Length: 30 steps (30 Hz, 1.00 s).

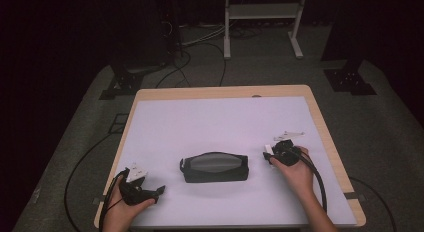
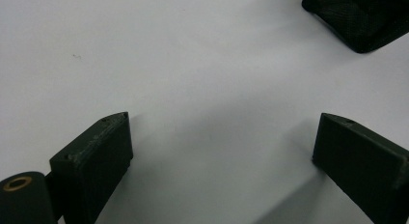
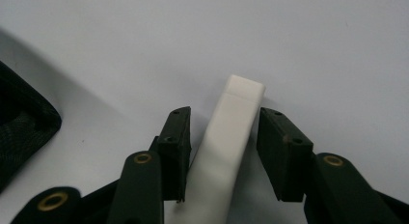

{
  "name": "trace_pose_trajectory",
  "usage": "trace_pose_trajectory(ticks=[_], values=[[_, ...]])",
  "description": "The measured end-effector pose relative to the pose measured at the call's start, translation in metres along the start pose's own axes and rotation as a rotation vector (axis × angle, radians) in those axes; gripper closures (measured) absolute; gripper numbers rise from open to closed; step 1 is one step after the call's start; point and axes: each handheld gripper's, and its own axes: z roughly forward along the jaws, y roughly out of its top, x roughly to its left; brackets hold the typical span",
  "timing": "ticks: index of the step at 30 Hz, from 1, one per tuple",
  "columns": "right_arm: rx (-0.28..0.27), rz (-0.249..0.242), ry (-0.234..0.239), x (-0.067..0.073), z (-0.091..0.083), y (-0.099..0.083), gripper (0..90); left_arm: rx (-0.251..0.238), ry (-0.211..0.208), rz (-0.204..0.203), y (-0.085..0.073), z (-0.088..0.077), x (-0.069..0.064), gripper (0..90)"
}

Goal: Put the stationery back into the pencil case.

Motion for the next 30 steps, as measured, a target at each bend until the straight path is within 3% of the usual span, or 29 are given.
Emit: trace_pose_trajectory(ticks=[11, 20, 30], values=[[-0.002, -0.028, -0.042, 0.0037, 0.0014, 0.0001, 62.8, 0.001, 0.000, 0.000, 0.0000, 0.0000, 0.0000, 5.8], [-0.001, -0.031, -0.040, 0.0038, 0.0017, 0.0006, 69.3, 0.001, 0.000, 0.000, 0.0000, 0.0000, 0.0000, 5.8], [-0.001, -0.045, -0.023, 0.0014, 0.0017, 0.0011, 70.2, -0.001, 0.000, -0.001, 0.0000, 0.0001, 0.0000, 5.8]])
